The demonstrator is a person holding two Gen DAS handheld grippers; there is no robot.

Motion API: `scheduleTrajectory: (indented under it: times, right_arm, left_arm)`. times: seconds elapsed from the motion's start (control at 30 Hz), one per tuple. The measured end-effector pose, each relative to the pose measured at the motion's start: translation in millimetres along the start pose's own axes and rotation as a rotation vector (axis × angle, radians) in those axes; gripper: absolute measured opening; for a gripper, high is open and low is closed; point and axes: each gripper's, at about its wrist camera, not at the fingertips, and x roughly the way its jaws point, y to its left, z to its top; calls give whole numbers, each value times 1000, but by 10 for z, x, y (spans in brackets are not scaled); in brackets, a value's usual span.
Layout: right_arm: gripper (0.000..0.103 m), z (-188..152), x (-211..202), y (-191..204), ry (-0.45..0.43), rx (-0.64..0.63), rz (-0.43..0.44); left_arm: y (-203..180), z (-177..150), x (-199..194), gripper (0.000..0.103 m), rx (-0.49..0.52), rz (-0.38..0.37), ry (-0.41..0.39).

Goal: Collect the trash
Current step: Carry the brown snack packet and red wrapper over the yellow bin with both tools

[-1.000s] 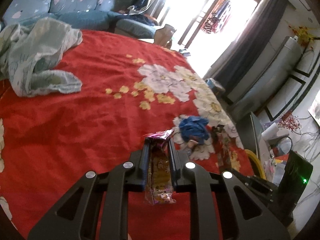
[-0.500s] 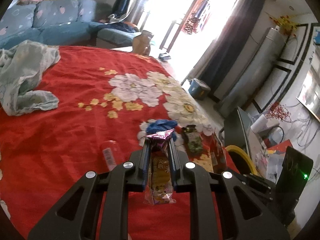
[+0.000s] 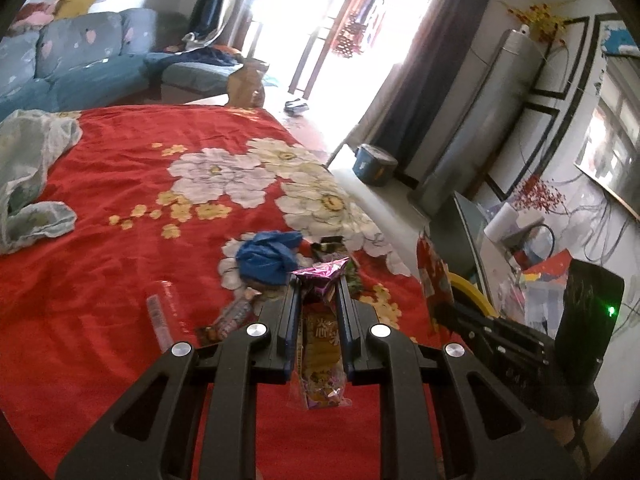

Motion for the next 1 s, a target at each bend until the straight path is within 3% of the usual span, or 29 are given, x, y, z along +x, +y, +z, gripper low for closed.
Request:
scheduleTrajectory:
  times: [1.0]
  right_arm:
    - [2,-62,-398,-648,-72,120,-131]
  left_arm:
    - [-794,-160,187,17,172,-95,54]
